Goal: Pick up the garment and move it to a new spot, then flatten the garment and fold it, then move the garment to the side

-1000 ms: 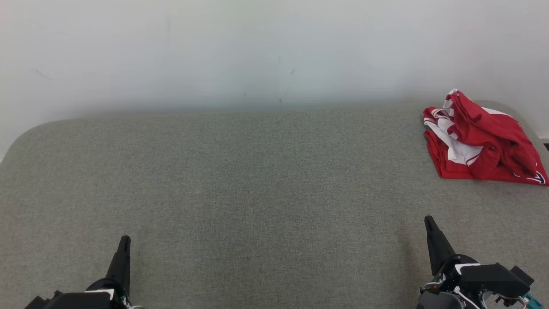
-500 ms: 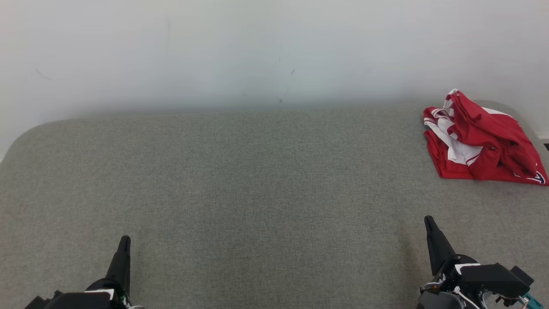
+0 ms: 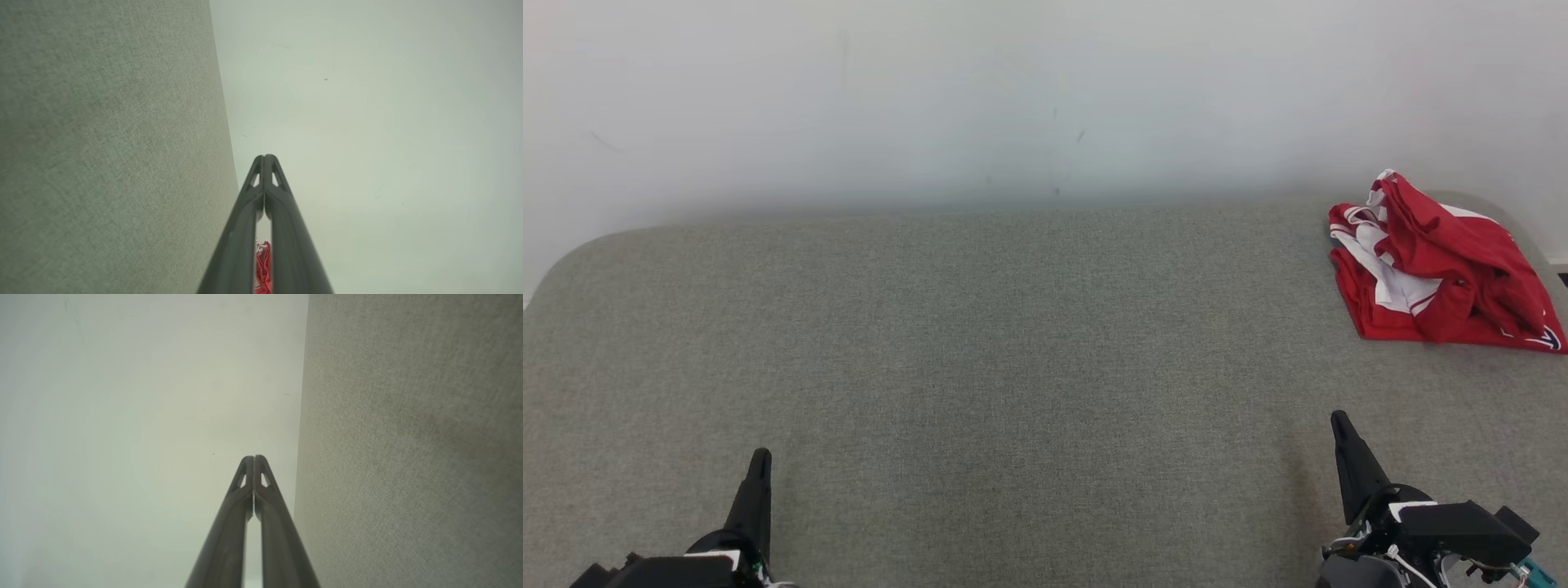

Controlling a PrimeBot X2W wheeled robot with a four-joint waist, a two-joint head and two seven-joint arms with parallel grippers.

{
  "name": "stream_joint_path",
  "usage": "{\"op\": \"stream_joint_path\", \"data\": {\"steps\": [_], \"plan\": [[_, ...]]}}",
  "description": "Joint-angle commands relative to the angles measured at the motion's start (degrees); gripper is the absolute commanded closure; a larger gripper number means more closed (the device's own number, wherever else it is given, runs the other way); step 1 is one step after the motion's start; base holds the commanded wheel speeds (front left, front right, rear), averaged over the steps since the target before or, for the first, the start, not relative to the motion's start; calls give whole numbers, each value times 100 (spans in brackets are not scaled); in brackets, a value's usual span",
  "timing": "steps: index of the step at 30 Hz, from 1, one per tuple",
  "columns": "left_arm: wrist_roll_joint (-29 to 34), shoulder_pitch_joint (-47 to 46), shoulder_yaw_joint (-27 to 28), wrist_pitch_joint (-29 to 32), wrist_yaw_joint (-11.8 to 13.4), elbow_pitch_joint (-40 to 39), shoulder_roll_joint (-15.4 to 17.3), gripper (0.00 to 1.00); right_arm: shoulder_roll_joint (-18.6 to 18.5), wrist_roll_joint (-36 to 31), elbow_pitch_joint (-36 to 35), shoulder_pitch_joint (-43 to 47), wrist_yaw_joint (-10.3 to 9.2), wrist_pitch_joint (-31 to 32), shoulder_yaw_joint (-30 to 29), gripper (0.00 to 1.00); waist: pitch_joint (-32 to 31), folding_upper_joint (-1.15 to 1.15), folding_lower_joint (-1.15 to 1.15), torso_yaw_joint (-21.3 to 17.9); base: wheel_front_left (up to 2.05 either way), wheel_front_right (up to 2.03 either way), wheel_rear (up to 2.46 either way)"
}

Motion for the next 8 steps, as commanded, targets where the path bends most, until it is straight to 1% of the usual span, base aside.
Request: {"op": "stream_joint_path", "data": {"steps": [1,8], "plan": [[-28,-55,18,-1,-20,7,-12,100,22,8,-10,-34,-12,17,-2,100,0,0,0,0,0,0,0],[-28,-55,17,-1,-20,7,-11,100,22,8,-10,-34,-12,17,-2,100,0,0,0,0,0,0,0]]}}
